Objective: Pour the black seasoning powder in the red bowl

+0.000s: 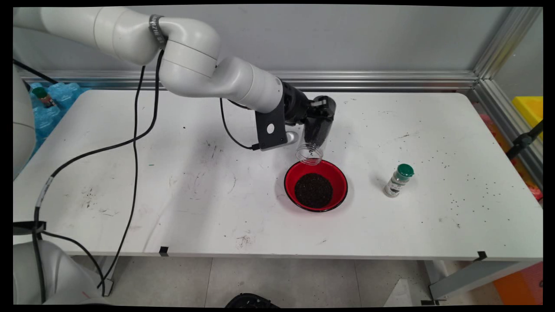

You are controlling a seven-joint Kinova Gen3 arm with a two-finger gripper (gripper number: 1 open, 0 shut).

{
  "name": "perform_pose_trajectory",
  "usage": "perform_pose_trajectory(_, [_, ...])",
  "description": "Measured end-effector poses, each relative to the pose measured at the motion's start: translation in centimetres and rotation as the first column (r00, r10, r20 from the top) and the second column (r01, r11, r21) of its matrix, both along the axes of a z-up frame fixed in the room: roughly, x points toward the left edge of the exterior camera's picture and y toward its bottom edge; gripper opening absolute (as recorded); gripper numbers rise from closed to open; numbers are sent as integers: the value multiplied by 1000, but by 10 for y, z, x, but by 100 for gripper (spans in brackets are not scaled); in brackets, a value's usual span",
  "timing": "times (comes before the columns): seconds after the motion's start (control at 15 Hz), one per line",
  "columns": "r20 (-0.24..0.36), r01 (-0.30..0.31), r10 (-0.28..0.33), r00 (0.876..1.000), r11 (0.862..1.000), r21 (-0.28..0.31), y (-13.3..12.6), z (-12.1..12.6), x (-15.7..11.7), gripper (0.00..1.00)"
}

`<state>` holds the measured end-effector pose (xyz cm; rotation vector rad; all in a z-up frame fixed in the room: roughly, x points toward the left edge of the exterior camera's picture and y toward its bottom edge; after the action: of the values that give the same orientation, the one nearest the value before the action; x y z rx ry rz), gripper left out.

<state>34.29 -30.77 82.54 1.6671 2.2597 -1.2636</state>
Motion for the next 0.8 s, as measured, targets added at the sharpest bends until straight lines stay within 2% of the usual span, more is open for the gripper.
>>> perform_pose_trajectory(0.8, [66,91,-85,994,991,-94,11,12,-8,0])
